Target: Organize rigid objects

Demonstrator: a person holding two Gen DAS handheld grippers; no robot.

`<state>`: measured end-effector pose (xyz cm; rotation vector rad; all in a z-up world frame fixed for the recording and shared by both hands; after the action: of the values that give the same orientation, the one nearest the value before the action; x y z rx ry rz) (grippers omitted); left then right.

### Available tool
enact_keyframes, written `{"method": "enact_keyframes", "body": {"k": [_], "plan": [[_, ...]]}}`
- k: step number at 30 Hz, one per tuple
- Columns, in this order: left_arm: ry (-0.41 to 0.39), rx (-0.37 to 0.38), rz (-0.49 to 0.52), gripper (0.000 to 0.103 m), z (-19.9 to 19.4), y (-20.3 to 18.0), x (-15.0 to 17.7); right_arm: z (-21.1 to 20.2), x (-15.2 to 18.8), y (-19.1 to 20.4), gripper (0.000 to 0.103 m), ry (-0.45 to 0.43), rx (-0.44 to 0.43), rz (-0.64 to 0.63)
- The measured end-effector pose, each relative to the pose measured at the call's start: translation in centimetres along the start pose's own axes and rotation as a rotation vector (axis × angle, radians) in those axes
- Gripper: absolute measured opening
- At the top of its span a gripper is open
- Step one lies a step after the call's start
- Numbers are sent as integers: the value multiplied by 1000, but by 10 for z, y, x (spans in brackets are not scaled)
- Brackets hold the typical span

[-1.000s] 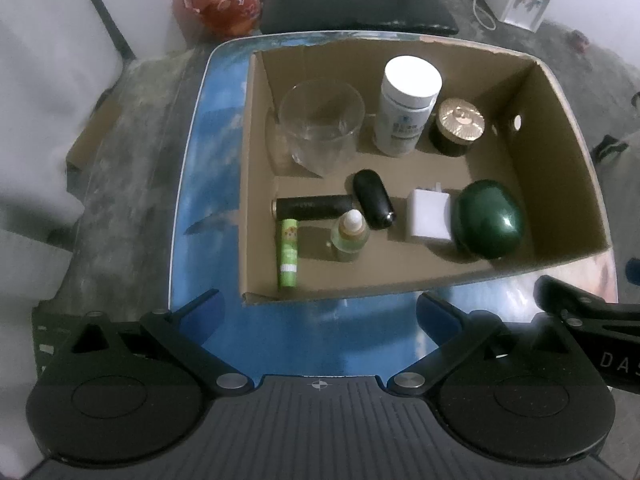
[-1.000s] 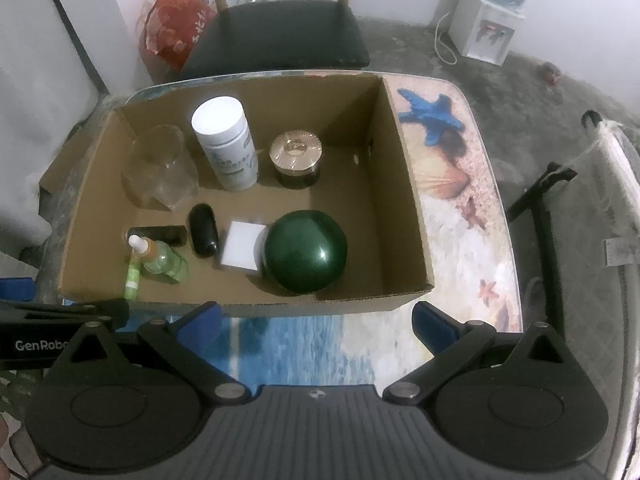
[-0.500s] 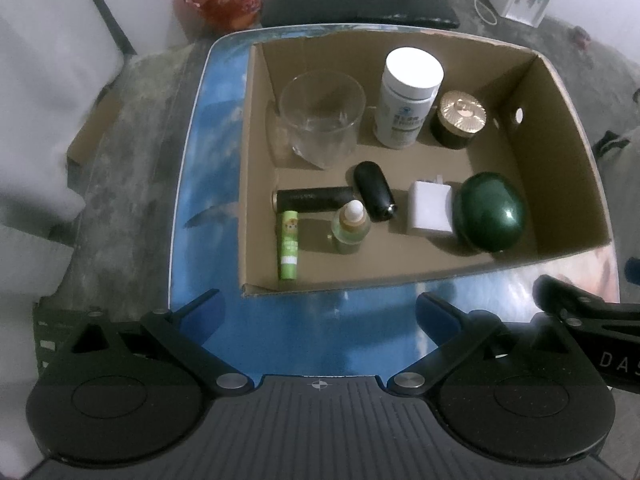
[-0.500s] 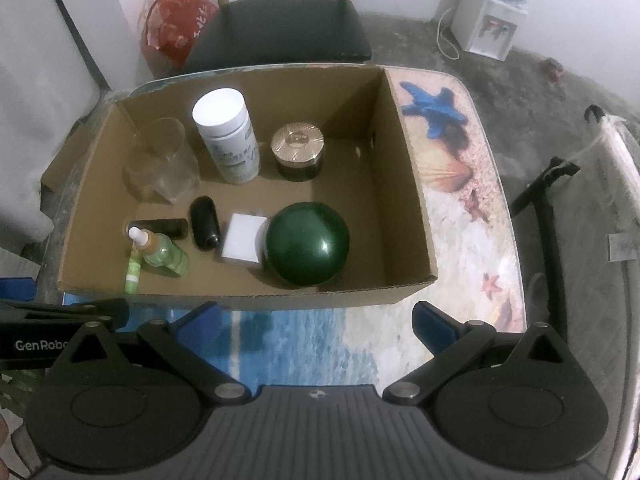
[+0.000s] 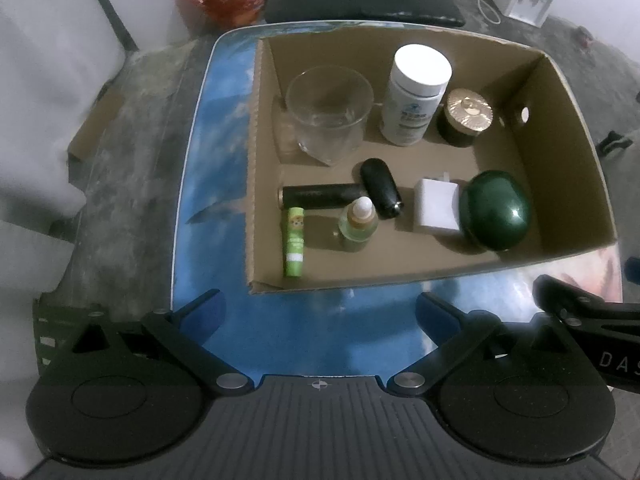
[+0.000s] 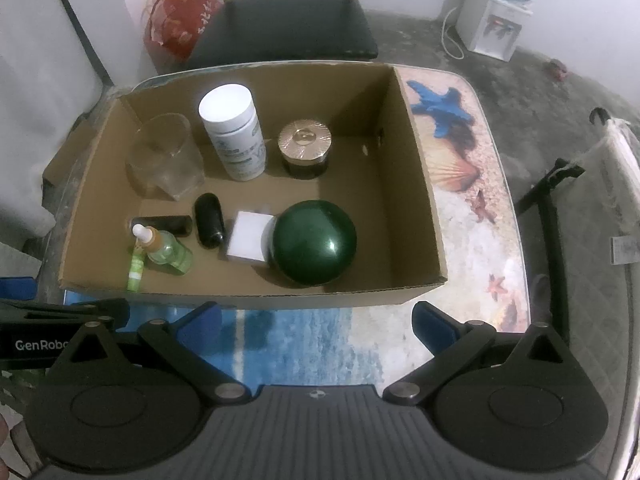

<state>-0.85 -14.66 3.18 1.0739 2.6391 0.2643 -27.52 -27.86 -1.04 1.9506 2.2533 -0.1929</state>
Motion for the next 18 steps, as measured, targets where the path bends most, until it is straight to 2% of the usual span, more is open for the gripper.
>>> {"method": "enact_keyframes", "body": {"k": [18], "plan": [[1, -3, -5, 101, 0, 2, 4, 1, 0, 1, 103, 2, -1, 2]]}}
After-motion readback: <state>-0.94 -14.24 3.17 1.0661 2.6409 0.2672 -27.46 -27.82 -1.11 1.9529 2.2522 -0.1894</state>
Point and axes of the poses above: each gripper's, at about its wrist camera, not at the fingertips, and z roughly the way its jaws point, y to its left, x to its underside, the point moved 6 cm from there along z, roughly the way its jaws point, and after that the axes turned 8 degrees about y, right-handed, at the moved point
